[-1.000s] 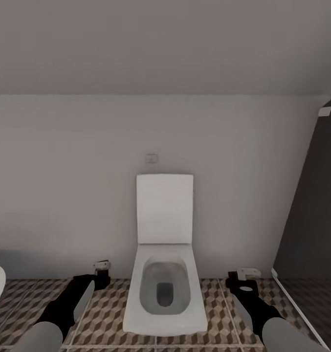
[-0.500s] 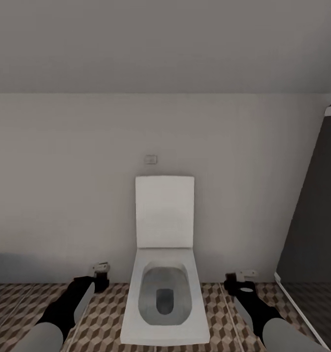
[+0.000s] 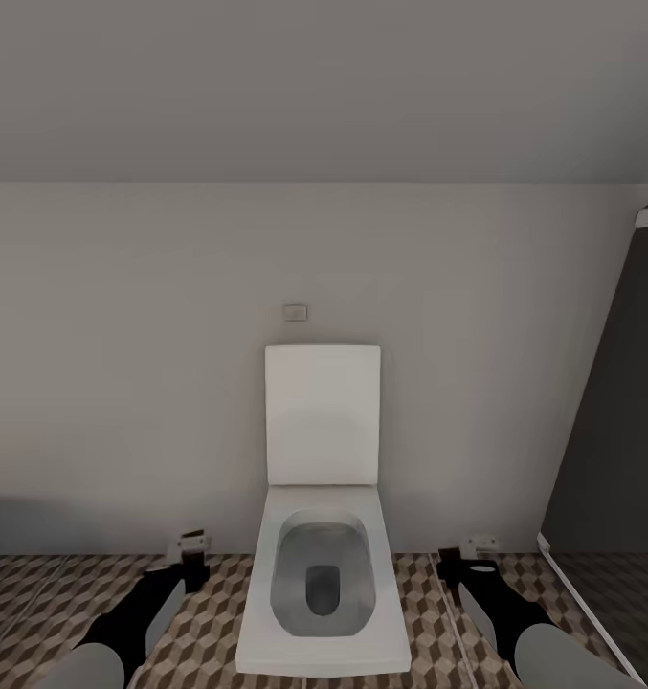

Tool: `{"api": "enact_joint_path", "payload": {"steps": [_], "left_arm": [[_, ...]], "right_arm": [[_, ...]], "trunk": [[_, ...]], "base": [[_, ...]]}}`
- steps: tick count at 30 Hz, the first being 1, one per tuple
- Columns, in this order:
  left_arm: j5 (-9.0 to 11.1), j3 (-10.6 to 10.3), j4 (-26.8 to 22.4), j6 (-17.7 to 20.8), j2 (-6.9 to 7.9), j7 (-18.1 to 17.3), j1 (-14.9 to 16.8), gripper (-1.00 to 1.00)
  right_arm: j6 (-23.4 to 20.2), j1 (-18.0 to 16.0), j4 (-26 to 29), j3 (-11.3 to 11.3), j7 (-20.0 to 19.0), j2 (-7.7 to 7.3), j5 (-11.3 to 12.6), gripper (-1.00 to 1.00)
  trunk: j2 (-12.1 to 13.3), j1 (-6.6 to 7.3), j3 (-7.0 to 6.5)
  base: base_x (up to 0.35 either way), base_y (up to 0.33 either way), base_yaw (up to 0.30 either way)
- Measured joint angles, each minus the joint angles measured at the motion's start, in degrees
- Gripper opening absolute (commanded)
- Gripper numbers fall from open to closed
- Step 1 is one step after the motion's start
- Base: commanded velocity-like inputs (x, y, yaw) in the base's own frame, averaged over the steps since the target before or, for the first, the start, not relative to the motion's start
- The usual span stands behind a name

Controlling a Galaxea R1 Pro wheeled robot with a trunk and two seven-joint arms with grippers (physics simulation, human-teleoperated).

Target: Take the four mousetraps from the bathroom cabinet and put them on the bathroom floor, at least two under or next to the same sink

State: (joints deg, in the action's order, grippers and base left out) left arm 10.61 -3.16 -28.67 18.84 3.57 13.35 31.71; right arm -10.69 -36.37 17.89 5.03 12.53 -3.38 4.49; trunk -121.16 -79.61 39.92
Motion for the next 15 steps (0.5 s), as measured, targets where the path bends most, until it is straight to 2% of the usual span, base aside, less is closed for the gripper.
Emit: {"api": "enact_joint_path", "payload": {"steps": [10,15], "left_arm": [[-0.94,0.09,-0.84,-0.25,-0.49,0.14,0.00,-1.00],[-1.00,0.18,-0.98,-0.23,-1.37,0.19,0.00,-1.00]], "right_arm": [[-0.08,0.00,0.00,-0.06,0.02,0.06,-0.10,-1.00],[-0.07,0.00,0.00,-0.07,0.02,0.08,-0.11,-1.00]], "trunk": [[0.00,0.00,0.00],[0.00,0.00,0.00]], "base": [[0.000,0.000,0.000],[0.000,0.000,0.000]]}}
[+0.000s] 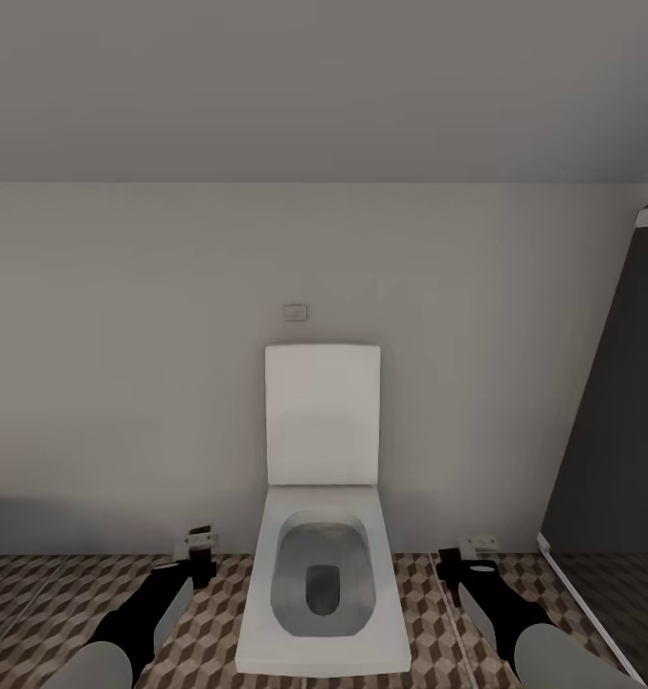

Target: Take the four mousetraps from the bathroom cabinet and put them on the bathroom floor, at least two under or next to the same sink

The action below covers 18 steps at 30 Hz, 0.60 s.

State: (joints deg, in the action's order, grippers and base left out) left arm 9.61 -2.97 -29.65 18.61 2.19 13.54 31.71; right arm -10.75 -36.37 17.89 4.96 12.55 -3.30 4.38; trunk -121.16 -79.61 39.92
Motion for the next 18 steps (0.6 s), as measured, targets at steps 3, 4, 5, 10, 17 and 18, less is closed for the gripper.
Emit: {"api": "enact_joint_path", "payload": {"steps": [3,4,5,10,17,18], "left_arm": [[-0.08,0.01,-0.02,0.00,-0.50,0.01,0.00,-1.00],[-0.09,0.00,0.00,0.01,-0.68,0.01,0.00,-1.00],[-0.10,0.00,-0.01,0.01,-0.75,0.01,0.00,-1.00],[-0.09,-0.09,-0.03,0.01,-0.97,0.01,0.00,-1.00],[-0.05,-0.14,0.00,0.07,-1.01,0.00,0.00,-1.00],[-0.05,-0.16,0.05,0.08,-1.01,0.00,0.00,-1.00]], "right_arm": [[0.00,0.00,0.00,0.00,0.00,0.00,0.00,-1.00],[0.00,0.00,0.00,0.00,0.00,0.00,0.01,-1.00],[0.00,0.00,0.00,0.00,0.00,0.00,0.01,-1.00],[-0.17,0.00,0.04,0.00,0.00,0.00,-0.01,-1.00],[-0.44,0.00,0.34,0.00,-0.13,0.00,0.01,-1.00],[-0.47,0.00,0.38,0.00,-0.15,0.00,0.03,-1.00]], "trunk": [[0.00,0.00,0.00],[-0.39,-0.21,0.18],[-0.79,-0.43,0.36],[-2.79,-1.53,1.25],[-5.60,-3.07,2.51],[-6.00,-3.29,2.69]], "base": [[0.000,0.000,0.000],[0.000,0.000,0.000],[0.000,0.000,0.000],[0.000,0.000,0.000],[0.000,0.000,0.000],[0.000,0.000,0.000]]}}
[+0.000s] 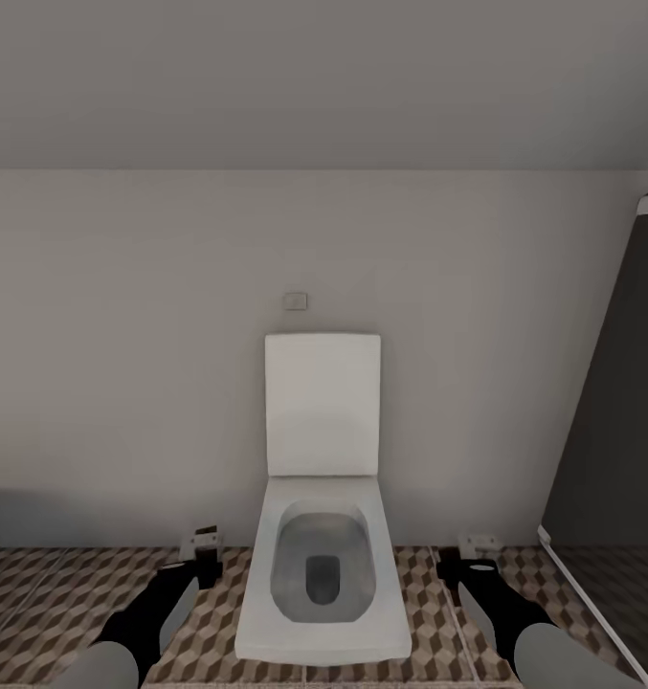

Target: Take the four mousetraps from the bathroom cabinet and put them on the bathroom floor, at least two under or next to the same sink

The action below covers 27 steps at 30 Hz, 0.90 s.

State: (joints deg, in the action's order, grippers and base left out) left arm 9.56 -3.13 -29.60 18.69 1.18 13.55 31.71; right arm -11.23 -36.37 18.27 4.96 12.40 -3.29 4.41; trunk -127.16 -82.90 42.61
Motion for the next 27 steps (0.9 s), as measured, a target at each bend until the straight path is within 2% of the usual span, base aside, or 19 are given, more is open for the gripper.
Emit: {"api": "enact_joint_path", "payload": {"steps": [27], "left_arm": [[0.09,0.12,0.48,1.07,0.38,0.00,0.00,-1.00]], "right_arm": [[0.09,0.00,-0.14,0.14,-0.02,0.08,-0.11,-1.00]], "trunk": [[-10.83,-5.93,4.85]], "base": [[0.000,0.000,0.000]]}}
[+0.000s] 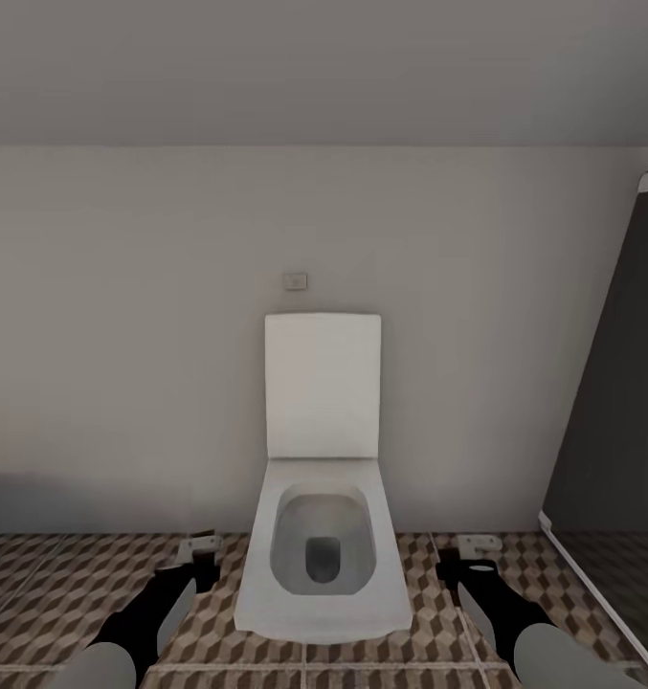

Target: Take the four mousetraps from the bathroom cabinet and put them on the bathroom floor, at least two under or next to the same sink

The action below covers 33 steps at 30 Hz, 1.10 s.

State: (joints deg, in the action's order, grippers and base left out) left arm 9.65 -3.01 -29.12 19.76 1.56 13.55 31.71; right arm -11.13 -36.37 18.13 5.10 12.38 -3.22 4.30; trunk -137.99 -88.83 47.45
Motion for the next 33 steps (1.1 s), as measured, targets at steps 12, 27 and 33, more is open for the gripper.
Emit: {"api": "enact_joint_path", "payload": {"steps": [12,27,33], "left_arm": [[0.00,0.00,-0.03,0.00,-0.03,0.00,0.00,-1.00],[0.00,0.03,-0.21,0.05,0.13,0.00,0.00,-1.00],[0.00,0.01,-0.21,0.06,0.01,0.00,0.00,-1.00]], "right_arm": [[0.40,0.00,0.03,-0.02,0.01,0.01,-1.37,-1.00],[2.27,-0.01,0.02,0.06,0.27,0.01,-1.52,-1.00],[3.66,-0.01,0.02,0.09,0.27,0.03,-1.53,-1.00]], "trunk": [[-4.81,-2.64,2.15],[-5.41,-3.22,5.44],[-5.49,-3.38,6.77]], "base": [[0.000,0.000,0.000],[0.000,0.000,0.000],[0.000,0.000,0.000]]}}
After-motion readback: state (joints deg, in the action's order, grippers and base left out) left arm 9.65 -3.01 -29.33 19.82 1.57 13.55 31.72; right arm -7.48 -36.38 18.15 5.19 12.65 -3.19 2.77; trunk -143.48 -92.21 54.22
